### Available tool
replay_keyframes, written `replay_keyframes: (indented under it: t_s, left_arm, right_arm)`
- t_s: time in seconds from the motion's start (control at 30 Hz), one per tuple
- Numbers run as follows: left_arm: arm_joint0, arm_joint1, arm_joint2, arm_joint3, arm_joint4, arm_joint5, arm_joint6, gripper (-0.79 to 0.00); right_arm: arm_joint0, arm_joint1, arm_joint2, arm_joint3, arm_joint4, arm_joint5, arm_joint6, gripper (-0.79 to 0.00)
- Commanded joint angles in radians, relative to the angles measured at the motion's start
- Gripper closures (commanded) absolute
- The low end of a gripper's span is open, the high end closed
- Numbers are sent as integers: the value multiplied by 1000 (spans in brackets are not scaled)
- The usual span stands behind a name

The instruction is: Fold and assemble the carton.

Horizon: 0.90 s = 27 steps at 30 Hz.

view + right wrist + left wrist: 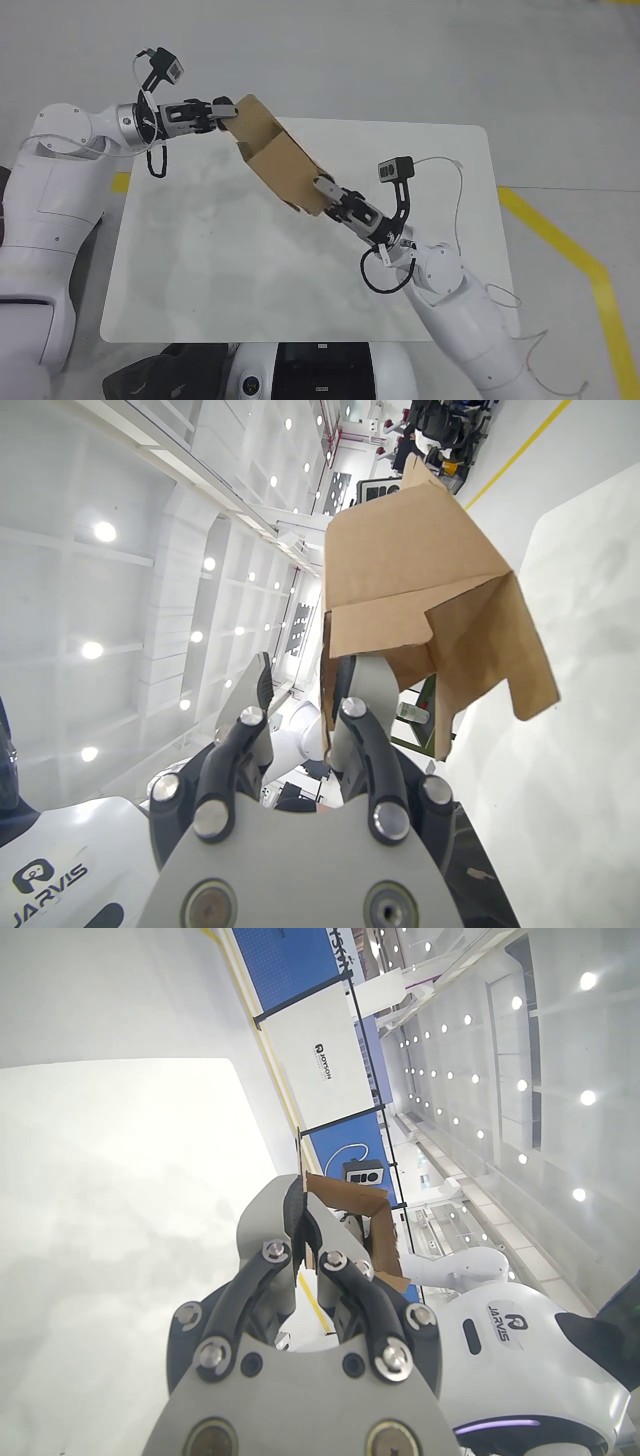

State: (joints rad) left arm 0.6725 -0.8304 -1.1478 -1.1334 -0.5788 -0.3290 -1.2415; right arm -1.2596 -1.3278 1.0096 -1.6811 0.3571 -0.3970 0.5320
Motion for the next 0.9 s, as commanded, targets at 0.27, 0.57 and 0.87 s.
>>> replay_keyframes:
  t_s: [0.27,0.57,0.87]
  left_arm:
    - [5,-4,-13,0,-1,5,4,0]
    - [9,-7,-23,0,1,7,3,0]
    - [15,-6,-44,-21,-2,4,-12,-382]
  right_arm:
    - [17,-11,-40,6,-15,1,-11,-237]
    - [19,-15,-42,3,-16,4,-21,0]
    - [19,-14,-27,-3,-16,20,-10,0]
